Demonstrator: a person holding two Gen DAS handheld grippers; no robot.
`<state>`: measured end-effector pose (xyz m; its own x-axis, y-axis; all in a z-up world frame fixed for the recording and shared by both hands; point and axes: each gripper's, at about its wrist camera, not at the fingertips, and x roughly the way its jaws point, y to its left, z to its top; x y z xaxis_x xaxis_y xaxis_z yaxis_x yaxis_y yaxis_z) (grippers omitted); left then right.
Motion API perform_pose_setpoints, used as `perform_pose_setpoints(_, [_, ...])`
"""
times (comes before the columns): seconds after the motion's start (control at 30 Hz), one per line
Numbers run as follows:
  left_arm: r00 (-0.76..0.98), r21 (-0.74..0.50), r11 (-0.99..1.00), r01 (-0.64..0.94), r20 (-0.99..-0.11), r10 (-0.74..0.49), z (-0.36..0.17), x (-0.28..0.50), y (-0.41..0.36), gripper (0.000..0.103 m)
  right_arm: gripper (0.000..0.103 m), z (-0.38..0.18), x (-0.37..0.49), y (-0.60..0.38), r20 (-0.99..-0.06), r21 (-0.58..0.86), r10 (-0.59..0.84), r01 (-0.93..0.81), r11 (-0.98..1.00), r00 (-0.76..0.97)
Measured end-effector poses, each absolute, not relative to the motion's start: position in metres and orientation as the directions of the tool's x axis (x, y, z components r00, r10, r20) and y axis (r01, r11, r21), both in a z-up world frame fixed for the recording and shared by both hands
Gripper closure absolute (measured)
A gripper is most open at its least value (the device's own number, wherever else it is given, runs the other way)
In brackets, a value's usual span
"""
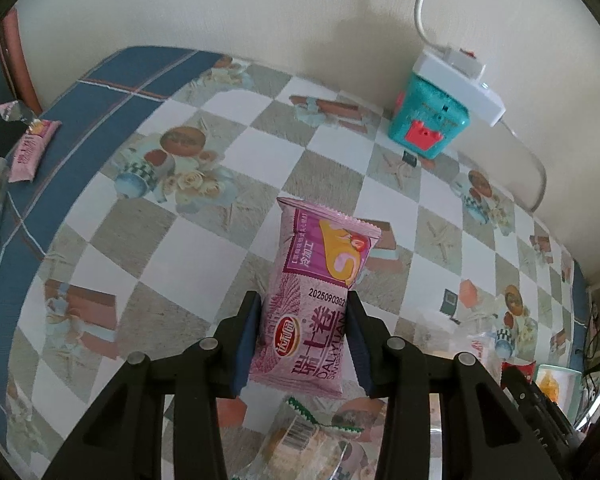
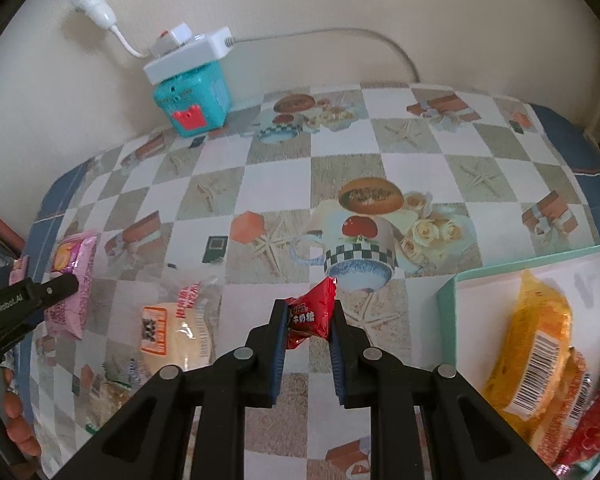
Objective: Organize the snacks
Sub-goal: 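Lift both snacks and carry them over the white tray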
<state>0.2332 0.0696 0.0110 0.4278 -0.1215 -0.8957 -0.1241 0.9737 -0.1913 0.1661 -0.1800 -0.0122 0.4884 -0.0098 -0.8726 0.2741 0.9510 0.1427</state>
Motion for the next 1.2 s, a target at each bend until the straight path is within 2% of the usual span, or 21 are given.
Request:
perform_pose_setpoints(0.57, [0.527,-0.162,0.982,-0.092,-0.845,-0.090,0.081,0.187,0.048,0.060,0.082,0.054,0.114,-0.187,-0.836,0.144,-0.059,0.323,0.935,0.546])
perform_pose_setpoints(1.2, [0.550,-0.122,0.992,-0.019,-0.830,-0.091,0.100,0.152,0.013,0.060,0.082,0.072,0.065,-0.215,-0.822,0.173,-0.089,0.396,0.902,0.563])
